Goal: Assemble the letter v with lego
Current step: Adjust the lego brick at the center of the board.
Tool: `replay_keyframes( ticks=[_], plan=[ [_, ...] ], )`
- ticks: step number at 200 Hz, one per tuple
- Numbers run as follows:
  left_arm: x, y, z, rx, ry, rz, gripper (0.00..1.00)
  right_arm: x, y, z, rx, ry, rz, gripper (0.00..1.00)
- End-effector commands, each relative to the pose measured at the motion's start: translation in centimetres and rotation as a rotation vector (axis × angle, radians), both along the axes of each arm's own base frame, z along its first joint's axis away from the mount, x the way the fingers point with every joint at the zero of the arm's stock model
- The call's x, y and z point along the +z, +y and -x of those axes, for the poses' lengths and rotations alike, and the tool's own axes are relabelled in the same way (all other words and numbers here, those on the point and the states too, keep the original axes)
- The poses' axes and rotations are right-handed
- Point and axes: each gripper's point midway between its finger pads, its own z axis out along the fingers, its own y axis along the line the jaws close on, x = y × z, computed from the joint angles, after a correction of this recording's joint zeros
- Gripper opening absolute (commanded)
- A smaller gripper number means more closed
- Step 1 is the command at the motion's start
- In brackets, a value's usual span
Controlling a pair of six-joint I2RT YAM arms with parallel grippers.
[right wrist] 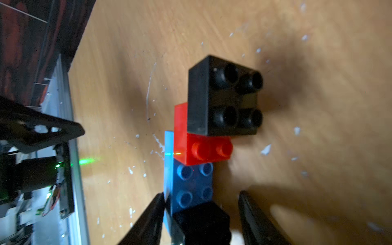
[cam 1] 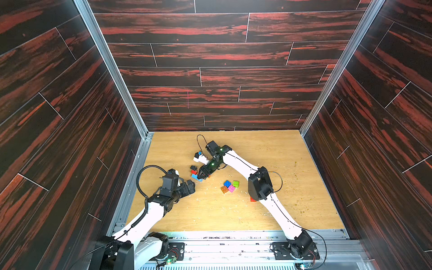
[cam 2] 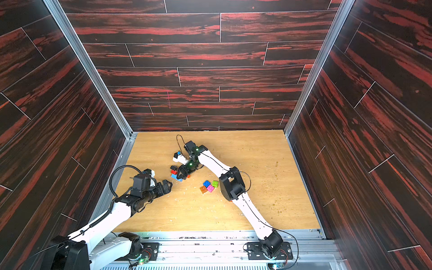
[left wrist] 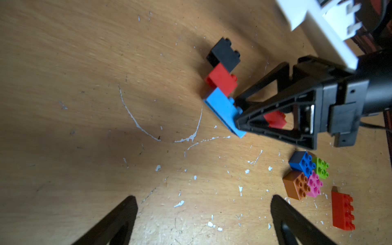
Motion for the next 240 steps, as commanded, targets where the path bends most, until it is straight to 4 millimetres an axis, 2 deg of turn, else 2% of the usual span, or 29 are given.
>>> replay_keyframes(
  ticks=[1, 26, 27, 31, 36, 73, 98, 147, 176, 196, 215, 240],
  plan=[
    [0.0, 0.4, 0.1, 0.000, 0.002, -0.023, 1.00, -0.9, -1.1, -2.2, -0.082, -0.080, 0.085, 0.61],
    [-0.2, 0.4, 0.1, 0.000, 0.012, -0.027, 1.00, -0.5, -1.1, -3.1, -0.117, -0.109, 0.091, 0.64],
    [-0.1, 0.4, 0.1, 0.000, 0.012, -0.028, 1.00, -0.5, -1.2, -3.2, -0.118, -0.109, 0.092, 0.67],
    [-0.2, 0.4, 0.1, 0.001, 0.014, -0.030, 1.00, -0.4, -1.2, -3.3, -0.121, -0.111, 0.089, 0.93],
    [-0.3, 0.4, 0.1, -0.001, 0.018, -0.033, 1.00, -0.2, -1.1, -3.3, -0.125, -0.114, 0.085, 0.98],
    [-0.8, 0.6, 0.0, 0.003, 0.037, -0.044, 1.00, 1.3, -0.7, -3.9, -0.136, -0.144, 0.053, 0.98],
    [-0.9, 0.7, -0.3, 0.001, 0.046, -0.069, 1.00, 2.9, -1.4, -5.6, -0.197, -0.231, 0.084, 0.99],
    [-1.8, 0.2, -1.8, -0.041, 0.111, -0.127, 1.00, 10.2, -2.3, -7.5, -0.292, -0.374, 0.026, 0.99],
    [-2.4, -0.8, -2.8, -0.092, 0.158, -0.192, 1.00, 13.0, -4.5, -8.8, -0.393, -0.455, 0.072, 0.98],
    [-2.9, -2.2, -3.6, -0.143, 0.196, -0.256, 1.00, 13.8, -6.4, -9.1, -0.469, -0.498, 0.123, 0.98],
    [-3.4, -3.2, -4.4, -0.173, 0.220, -0.333, 1.00, 14.5, -8.1, -8.9, -0.529, -0.506, 0.131, 0.98],
    [-4.3, -4.4, -6.0, -0.174, 0.246, -0.333, 1.00, 15.0, -9.8, -7.8, -0.570, -0.487, 0.125, 0.98]
  ],
)
